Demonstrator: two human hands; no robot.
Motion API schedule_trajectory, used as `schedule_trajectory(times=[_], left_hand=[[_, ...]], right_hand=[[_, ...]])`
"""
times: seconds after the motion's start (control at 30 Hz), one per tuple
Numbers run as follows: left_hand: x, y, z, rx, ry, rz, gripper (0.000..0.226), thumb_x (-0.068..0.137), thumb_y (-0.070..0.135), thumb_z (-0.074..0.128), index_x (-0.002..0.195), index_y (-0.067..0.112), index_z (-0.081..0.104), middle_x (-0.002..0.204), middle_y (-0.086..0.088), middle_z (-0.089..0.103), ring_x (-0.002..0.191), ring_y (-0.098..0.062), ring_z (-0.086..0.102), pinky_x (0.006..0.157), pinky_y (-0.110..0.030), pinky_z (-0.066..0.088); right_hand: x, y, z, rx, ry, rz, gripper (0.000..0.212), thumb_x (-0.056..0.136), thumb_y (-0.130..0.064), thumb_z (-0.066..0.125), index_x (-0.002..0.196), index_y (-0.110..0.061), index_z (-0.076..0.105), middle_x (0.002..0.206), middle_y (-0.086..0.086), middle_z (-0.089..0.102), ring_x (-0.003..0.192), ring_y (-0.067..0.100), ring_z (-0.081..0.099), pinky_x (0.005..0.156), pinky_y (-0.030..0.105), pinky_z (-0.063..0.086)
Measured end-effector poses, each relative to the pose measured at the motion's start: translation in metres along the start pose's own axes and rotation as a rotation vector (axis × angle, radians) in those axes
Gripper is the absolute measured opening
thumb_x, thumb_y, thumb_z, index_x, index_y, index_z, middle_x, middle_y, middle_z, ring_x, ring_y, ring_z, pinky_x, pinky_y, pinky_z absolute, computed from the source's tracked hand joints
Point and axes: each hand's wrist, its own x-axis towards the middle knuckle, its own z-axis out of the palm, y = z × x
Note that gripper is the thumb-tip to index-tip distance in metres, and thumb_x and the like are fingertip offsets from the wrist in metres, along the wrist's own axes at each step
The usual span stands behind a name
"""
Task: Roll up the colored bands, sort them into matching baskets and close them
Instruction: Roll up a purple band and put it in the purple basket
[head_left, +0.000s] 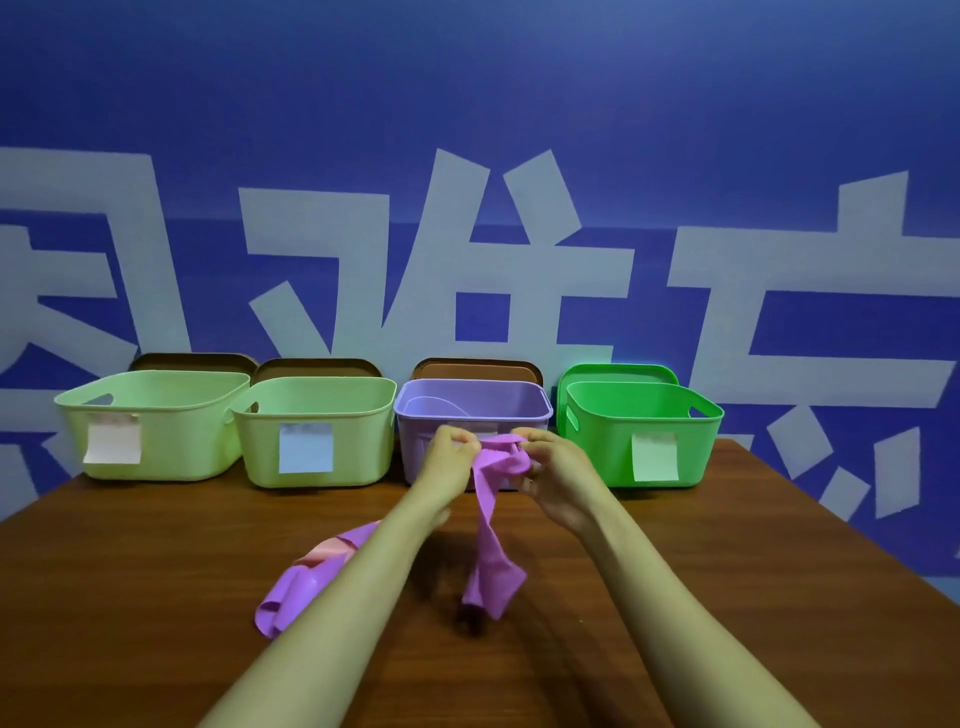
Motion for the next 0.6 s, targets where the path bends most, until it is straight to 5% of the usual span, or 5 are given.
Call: schedule_trajectory(times=[0.23, 0.3, 0.43, 0.5, 0.6], left_hand=[[0.002, 0.002, -0.016, -0.609, -0.255, -0.376, 0.02, 0.095, 0.005, 0.041, 0.078, 0.006, 0.051, 0.074, -0.012, 0.052, 0.064, -0.021, 0.051, 0.063, -0.034, 0.046], [-0.001, 0.001, -0.019, -0.48, -0.303, -0.29, 0.009, 0.088, 0.001, 0.055, 0.083, 0.009, 0.054, 0.07, -0.009, 0.055, 0.059, -0.018, 0.054, 0.054, -0.028, 0.045], [0.01, -0.023, -0.025, 0.352, -0.195, 0.21, 0.039, 0.07, -0.01, 0.067, 0.099, 0.013, 0.057, 0.089, -0.007, 0.057, 0.077, -0.021, 0.058, 0.066, -0.029, 0.047], [0.015, -0.03, -0.026, 0.534, 0.006, 0.414, 0.029, 0.074, -0.007, 0.062, 0.098, 0.008, 0.06, 0.098, -0.007, 0.054, 0.092, -0.024, 0.055, 0.074, -0.024, 0.041], [0.021, -0.037, -0.023, 0.679, 0.212, 0.469, 0.029, 0.078, -0.005, 0.055, 0.102, 0.01, 0.061, 0.107, -0.005, 0.053, 0.106, -0.025, 0.048, 0.088, -0.028, 0.034]], right_hand=[[0.0, 0.003, -0.023, -0.381, -0.184, 0.093, 0.027, 0.083, 0.006, 0.064, 0.107, -0.007, 0.061, 0.086, 0.006, 0.065, 0.055, 0.007, 0.062, 0.044, 0.017, 0.047], [0.007, 0.003, -0.032, -0.644, -0.165, 0.01, 0.033, 0.08, 0.008, 0.068, 0.11, -0.003, 0.061, 0.089, 0.009, 0.063, 0.061, 0.009, 0.061, 0.051, 0.018, 0.048], [0.025, -0.001, -0.045, -1.469, 0.004, -0.288, 0.01, 0.084, -0.006, 0.059, 0.075, -0.01, 0.064, 0.086, 0.013, 0.058, 0.081, 0.021, 0.049, 0.063, 0.026, 0.031], [0.024, 0.001, -0.044, -1.386, 0.042, -0.2, 0.023, 0.09, -0.009, 0.052, 0.067, -0.012, 0.054, 0.076, 0.01, 0.052, 0.069, 0.019, 0.043, 0.057, 0.031, 0.026], [0.016, 0.007, -0.039, -0.512, -0.061, -0.006, 0.017, 0.094, -0.006, 0.046, 0.085, -0.009, 0.06, 0.068, 0.007, 0.052, 0.058, 0.011, 0.044, 0.065, 0.025, 0.044]])
